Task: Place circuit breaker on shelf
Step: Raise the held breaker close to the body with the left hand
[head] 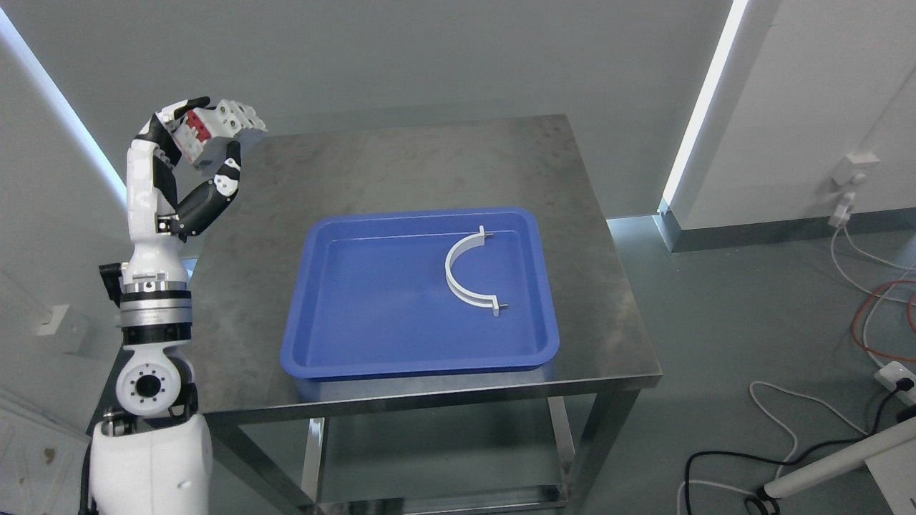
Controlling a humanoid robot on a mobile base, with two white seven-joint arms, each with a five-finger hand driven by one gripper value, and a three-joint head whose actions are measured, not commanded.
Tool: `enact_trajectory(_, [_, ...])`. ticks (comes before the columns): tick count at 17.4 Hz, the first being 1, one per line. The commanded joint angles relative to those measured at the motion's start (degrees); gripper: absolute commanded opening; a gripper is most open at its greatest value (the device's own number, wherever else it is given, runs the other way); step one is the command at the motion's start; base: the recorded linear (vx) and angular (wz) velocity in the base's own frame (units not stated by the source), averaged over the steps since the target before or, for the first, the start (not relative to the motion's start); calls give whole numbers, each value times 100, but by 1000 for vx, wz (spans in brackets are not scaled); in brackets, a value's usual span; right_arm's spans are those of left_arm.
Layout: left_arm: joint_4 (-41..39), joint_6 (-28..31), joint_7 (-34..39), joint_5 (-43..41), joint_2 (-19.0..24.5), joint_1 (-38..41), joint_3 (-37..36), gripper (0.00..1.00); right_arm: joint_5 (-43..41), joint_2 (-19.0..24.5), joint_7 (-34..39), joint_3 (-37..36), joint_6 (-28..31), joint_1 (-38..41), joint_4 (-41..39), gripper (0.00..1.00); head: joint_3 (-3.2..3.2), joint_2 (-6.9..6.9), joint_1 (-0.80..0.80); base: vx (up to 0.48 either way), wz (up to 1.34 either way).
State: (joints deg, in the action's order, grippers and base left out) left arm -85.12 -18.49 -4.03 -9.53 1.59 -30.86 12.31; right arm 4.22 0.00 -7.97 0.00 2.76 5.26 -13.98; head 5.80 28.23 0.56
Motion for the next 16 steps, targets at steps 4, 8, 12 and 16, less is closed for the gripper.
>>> enact_trajectory(4, [-989,267,-106,215,-59,827,307,15,0,-100,15,114,181,2,0,100,0,0,0,-73,48])
enact_trajectory(8, [-989,267,-203,224,-59,845,316,15,0,-100,15,114,181,2,0,100,0,0,0,-213,230])
enact_trajectory(12, [-1121,267,-213,215,-59,898,0,15,-1,-100,24,114,181,2,0,100,0,0,0,-265,9])
enact_trajectory(16, [-1156,267,-221,224,-59,942,-71,15,0,-100,15,114,181,2,0,100,0,0,0,-340,-132])
